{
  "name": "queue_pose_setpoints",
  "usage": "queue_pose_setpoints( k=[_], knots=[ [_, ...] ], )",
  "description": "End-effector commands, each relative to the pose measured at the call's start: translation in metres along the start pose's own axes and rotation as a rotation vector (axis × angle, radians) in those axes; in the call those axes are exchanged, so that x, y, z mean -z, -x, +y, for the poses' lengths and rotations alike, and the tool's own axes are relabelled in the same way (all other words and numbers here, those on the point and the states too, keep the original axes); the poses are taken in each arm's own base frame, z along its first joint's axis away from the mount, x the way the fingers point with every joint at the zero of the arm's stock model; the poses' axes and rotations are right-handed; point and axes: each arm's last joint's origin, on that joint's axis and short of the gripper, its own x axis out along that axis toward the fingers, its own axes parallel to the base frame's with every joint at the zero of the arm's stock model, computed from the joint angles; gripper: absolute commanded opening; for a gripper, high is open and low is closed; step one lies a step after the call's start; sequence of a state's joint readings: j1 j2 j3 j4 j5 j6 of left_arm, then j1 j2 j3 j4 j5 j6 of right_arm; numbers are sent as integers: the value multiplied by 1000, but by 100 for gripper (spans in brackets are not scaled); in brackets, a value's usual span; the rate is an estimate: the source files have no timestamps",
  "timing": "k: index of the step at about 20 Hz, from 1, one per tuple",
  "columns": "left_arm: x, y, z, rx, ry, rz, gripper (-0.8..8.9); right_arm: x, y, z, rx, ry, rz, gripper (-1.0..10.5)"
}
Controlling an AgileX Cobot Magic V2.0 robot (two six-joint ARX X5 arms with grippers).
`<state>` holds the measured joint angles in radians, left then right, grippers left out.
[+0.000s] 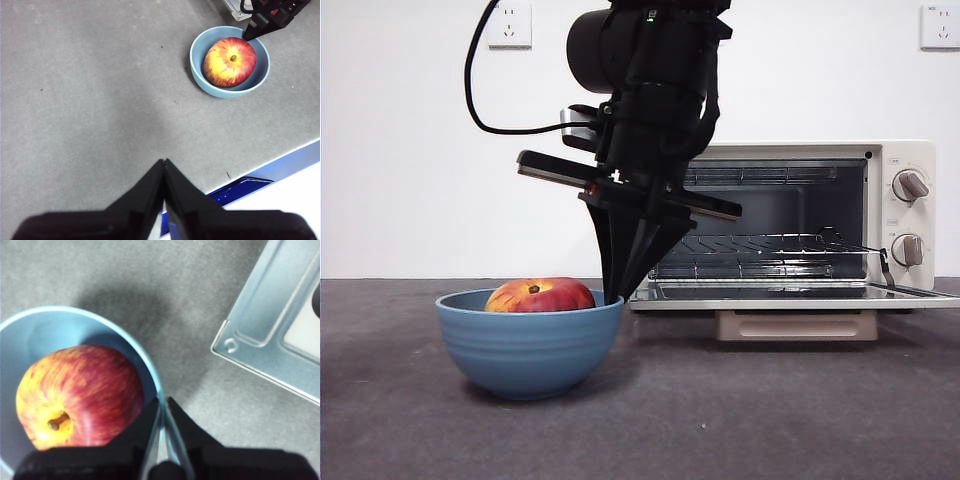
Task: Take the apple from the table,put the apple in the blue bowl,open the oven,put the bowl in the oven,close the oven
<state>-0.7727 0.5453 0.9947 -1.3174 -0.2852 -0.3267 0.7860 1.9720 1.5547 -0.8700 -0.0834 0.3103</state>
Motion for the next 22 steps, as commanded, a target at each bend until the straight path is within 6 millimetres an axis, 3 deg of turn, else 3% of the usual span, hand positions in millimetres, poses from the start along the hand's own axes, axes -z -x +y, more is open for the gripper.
queue_pose_setpoints(
  k=[1, 5, 9, 17, 22],
  knots=[
    [1, -1, 0, -7, 13, -2, -6, -3, 5, 3, -6, -7, -8, -8],
    [1, -1, 0, -7, 12, -2, -6, -5, 27, 0, 5, -17, -36, -8],
    [1, -1, 1, -18, 6, -6, -6, -5, 47, -16, 14, -57, -61, -8],
    [-1, -1, 0, -18, 13, -29, -6, -15, 83, -88, 44, -261, -113, -8],
    [-5, -1, -1, -5, 24, -62, -6, -25, 110, -122, 28, -361, -188, -8]
  ],
)
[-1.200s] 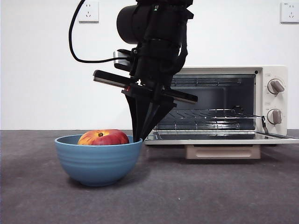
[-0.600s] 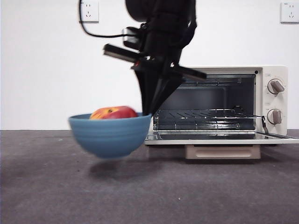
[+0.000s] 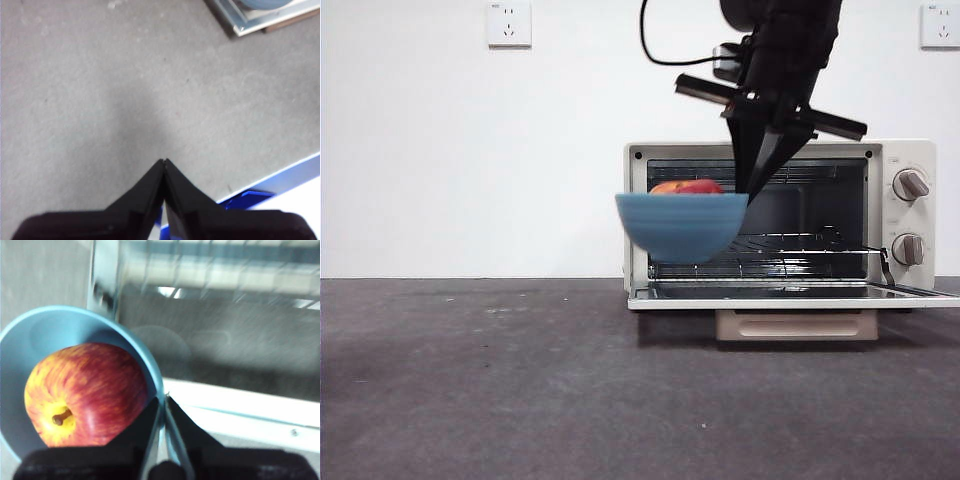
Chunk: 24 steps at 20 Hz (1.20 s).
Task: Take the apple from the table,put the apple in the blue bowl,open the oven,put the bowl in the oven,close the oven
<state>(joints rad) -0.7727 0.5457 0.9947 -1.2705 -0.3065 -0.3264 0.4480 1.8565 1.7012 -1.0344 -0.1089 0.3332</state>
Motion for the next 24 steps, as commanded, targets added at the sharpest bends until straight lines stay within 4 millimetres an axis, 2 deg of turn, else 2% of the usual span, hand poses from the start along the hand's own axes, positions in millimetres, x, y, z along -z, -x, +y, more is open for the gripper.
queue_pose_setpoints(
  k=[1, 6, 15, 19, 24],
  knots=[
    [-1, -1, -1, 3, 12, -20, -6, -10, 18, -10, -13, -57, -51, -8],
    [-1, -1, -1, 30, 0, -16, -6, -26, 39, -40, -8, -158, -118, -8],
    [-1, -1, -2, 58, -34, -7, -6, -35, 45, -89, 40, -347, -154, -8],
    [-1, -1, -3, 73, -41, -3, -6, -38, 39, -104, 58, -431, -145, -8],
    [-1, -1, -3, 80, -44, -1, -6, -45, 14, -112, 77, -475, -118, -8]
  ],
)
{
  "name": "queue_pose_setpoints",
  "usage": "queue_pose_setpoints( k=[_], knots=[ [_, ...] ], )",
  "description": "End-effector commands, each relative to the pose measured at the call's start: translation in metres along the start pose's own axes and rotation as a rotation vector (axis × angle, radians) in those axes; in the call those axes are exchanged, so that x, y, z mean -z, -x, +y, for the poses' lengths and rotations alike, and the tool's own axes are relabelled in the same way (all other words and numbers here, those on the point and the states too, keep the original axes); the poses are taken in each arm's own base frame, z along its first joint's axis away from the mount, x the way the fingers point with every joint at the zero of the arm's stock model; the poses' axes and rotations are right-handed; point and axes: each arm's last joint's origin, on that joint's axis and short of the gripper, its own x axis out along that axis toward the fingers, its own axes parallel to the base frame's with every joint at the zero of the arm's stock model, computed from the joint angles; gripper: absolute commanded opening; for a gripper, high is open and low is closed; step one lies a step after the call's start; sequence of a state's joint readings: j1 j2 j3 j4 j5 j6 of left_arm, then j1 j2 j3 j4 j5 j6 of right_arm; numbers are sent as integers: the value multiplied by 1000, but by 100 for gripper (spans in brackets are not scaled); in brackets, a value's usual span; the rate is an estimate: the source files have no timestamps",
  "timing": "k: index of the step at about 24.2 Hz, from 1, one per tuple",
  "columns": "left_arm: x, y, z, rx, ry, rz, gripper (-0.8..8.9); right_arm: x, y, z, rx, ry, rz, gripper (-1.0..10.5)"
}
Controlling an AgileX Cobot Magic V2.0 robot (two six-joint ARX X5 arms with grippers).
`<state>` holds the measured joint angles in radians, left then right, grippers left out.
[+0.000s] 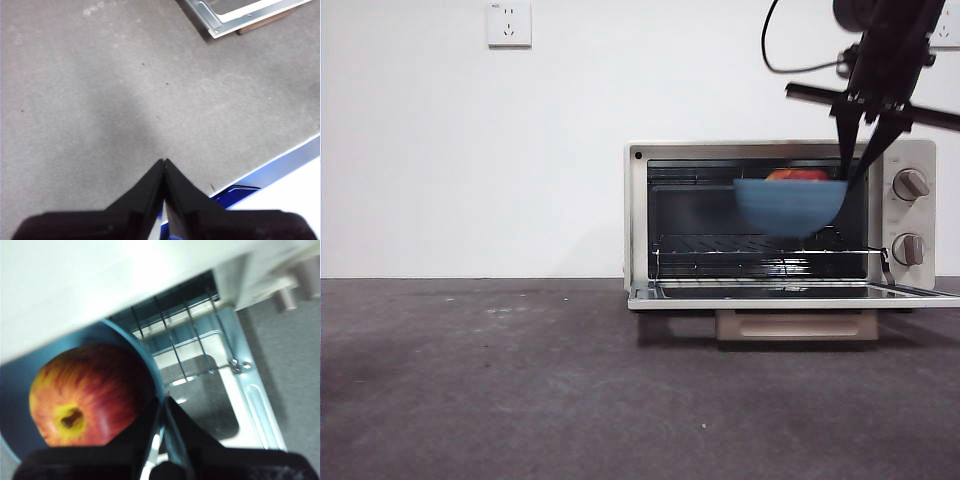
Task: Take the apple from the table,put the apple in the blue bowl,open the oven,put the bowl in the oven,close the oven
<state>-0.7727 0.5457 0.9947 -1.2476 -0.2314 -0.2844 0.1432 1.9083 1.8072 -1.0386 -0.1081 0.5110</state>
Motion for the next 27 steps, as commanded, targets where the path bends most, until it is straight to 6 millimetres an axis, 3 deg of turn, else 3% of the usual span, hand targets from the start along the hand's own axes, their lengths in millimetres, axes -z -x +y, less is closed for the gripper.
queue_pose_setpoints(
  k=[1, 4, 21, 27],
  knots=[
    [0, -1, 0, 1, -8, -2, -6, -4, -14, 0, 3, -30, 9, -8],
    [1, -1, 0, 2, -7, -1, -6, -5, -21, -1, 7, -40, 17, -8],
    [0, -1, 0, 2, 4, -3, -6, -13, -21, -6, 16, -75, -38, 4],
    [0, -1, 0, 2, 4, -3, -6, -13, -20, -6, 17, -77, -42, 188]
  ],
)
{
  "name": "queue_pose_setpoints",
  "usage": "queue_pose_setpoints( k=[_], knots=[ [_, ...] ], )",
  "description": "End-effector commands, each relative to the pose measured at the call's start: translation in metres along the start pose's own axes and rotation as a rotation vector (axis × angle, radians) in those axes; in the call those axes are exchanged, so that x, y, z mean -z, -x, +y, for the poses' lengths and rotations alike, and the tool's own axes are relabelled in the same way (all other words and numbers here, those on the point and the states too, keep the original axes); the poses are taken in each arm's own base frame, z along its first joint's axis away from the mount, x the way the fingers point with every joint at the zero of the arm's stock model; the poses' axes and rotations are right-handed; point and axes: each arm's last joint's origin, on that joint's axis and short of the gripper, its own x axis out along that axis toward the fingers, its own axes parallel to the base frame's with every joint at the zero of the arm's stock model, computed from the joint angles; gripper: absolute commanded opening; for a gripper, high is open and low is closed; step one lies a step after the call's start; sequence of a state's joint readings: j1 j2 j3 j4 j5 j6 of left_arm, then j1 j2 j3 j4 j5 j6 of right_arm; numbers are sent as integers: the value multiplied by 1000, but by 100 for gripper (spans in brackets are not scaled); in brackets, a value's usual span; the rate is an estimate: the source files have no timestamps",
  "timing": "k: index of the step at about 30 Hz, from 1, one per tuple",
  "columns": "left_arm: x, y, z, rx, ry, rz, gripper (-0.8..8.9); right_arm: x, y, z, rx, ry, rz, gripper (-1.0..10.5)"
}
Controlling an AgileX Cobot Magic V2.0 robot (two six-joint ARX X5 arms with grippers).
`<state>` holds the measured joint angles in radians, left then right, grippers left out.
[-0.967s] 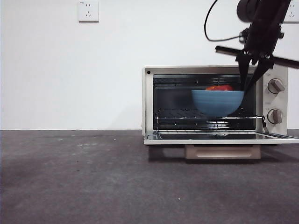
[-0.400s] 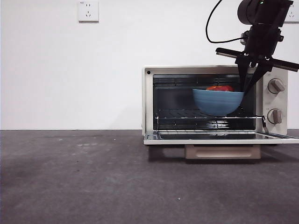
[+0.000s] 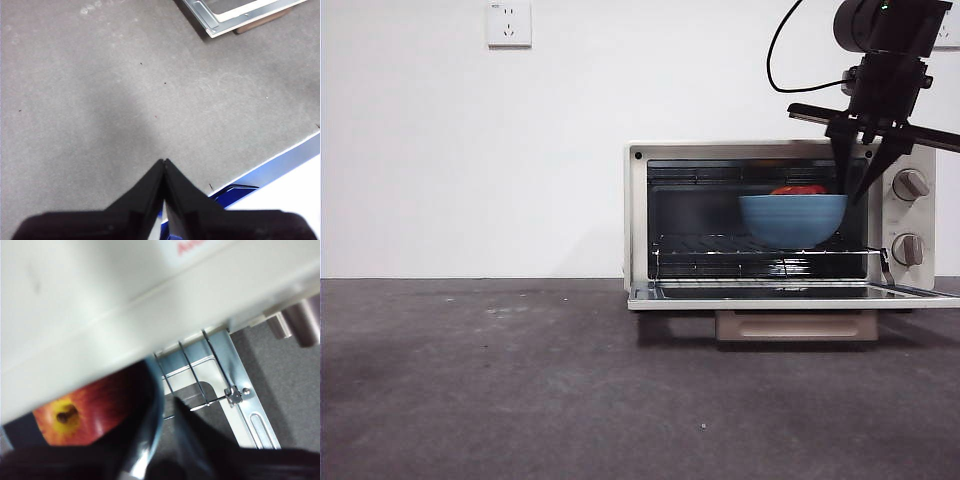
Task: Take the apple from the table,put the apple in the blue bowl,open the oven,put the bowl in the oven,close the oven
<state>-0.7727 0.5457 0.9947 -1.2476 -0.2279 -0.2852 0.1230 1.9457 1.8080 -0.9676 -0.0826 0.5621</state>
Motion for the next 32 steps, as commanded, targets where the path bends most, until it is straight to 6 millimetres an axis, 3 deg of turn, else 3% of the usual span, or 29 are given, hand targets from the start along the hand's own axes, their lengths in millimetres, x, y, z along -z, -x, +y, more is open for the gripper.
queue_pose_setpoints(
  k=[1, 9, 18, 27, 32],
  knots=[
    [0, -1, 0, -1, 3, -4, -6, -1, -6, 0, 7, -10, 6, 190],
    [1, -1, -1, 20, 3, 2, -6, -2, 7, 1, -10, 28, -32, 189],
    [-3, -2, -2, 27, 8, -22, -6, 1, 59, 5, -73, 130, -156, 187],
    [-34, -24, -19, 146, 51, -80, -7, 34, 156, -6, -109, 342, -284, 185],
    [-61, -55, -36, 233, 47, -77, -8, 71, 221, -24, -99, 405, -376, 111]
  ],
)
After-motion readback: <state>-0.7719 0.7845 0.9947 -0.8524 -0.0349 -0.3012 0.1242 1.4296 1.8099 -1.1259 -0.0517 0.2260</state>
